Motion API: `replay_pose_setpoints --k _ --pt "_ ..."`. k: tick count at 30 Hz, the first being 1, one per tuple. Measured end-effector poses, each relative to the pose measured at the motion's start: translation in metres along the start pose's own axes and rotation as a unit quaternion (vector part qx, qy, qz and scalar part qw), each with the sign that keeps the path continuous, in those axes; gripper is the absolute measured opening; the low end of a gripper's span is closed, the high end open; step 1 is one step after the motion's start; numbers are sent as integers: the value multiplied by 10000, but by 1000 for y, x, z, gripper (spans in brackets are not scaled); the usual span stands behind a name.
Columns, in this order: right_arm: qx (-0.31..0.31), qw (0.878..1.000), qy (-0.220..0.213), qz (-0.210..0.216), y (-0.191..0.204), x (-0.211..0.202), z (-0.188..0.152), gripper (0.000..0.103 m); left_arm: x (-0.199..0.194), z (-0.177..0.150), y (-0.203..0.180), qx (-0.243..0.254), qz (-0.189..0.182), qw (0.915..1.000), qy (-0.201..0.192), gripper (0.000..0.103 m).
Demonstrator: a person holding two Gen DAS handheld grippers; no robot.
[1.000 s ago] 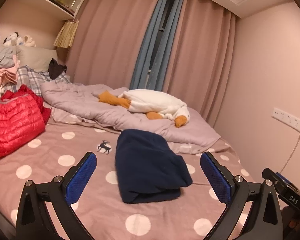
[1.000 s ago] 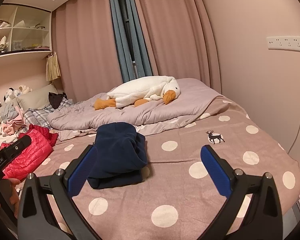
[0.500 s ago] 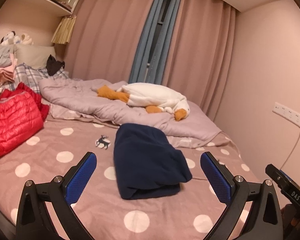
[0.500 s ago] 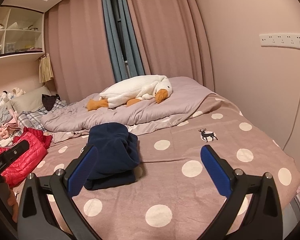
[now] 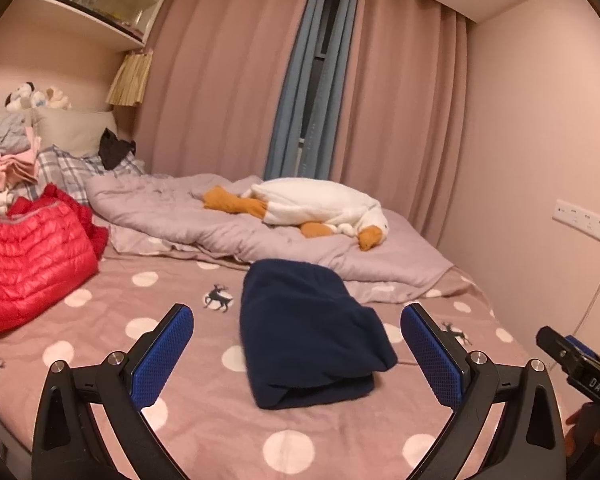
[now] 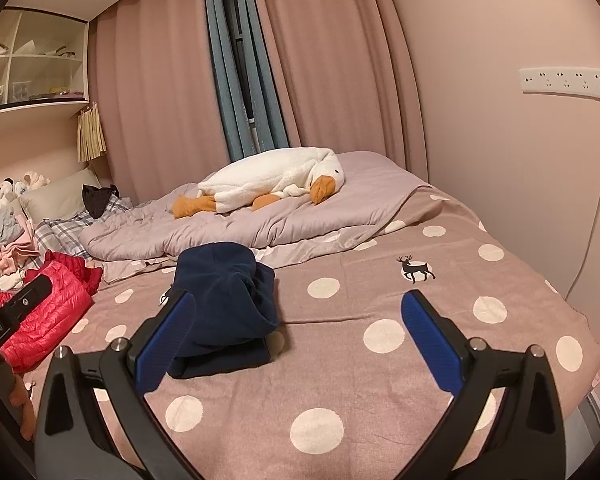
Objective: Fold large clothes
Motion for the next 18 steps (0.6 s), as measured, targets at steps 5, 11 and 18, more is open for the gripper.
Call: replay_pose_setpoints --k 5,11,18 --pt "0 10000 1 -51 0 -1 -1 103 -1 -1 0 72 115 9999 51 102" --pt "-7 9999 14 -111 2 0 -1 103 -3 -1 0 52 45 10000 41 102" --pt "-52 9999 24 -140 4 -3 -2 103 -1 -1 -2 79 -8 10000 53 102"
Point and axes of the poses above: each gripper's, at about its wrist camera, not at the fingertips, and x roughly the way its jaws point, y to its left, z to its top, the point moved 1 cm from there along x, roughly the way its jaws point, and after that the axes turned 10 degrees about y, right-handed, at the moved point
